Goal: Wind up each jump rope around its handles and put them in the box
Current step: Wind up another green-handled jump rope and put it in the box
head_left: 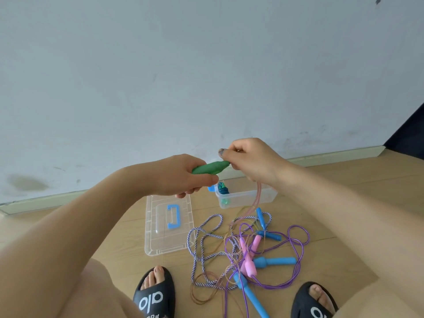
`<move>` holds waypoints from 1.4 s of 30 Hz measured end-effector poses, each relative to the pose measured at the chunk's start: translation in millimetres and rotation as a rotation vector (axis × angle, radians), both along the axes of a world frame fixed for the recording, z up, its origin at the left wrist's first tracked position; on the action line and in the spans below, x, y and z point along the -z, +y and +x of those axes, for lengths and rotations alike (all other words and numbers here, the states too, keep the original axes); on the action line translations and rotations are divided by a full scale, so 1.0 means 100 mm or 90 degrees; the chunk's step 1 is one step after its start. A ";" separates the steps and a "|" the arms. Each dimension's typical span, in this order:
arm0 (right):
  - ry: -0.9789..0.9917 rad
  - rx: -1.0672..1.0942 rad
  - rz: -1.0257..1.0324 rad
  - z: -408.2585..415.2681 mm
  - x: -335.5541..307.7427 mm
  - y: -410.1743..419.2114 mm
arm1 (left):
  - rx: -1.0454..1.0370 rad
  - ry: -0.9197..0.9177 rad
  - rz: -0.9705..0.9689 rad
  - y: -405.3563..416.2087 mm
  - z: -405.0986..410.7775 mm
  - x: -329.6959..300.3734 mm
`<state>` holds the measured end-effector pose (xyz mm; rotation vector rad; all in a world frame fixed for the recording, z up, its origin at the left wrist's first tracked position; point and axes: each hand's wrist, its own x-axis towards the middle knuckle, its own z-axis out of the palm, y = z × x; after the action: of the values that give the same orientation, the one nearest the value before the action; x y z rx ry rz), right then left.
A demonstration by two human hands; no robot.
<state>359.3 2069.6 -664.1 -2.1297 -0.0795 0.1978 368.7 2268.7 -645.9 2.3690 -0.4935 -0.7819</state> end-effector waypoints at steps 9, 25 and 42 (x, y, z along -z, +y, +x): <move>-0.010 -0.016 -0.019 -0.03 0.02 0.01 | -0.060 -0.070 0.082 -0.05 -0.02 -0.09; -0.359 -0.189 -0.423 -0.23 0.06 0.36 | -0.374 0.035 -0.111 0.09 0.09 -0.01; -0.089 -0.278 -0.098 -0.22 -0.38 0.11 | 0.178 -0.450 0.288 0.11 -0.10 0.00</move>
<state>337.2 2081.1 -625.7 -2.2544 -0.6324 0.3190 358.8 2279.7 -645.8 3.0284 -1.0418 -0.1325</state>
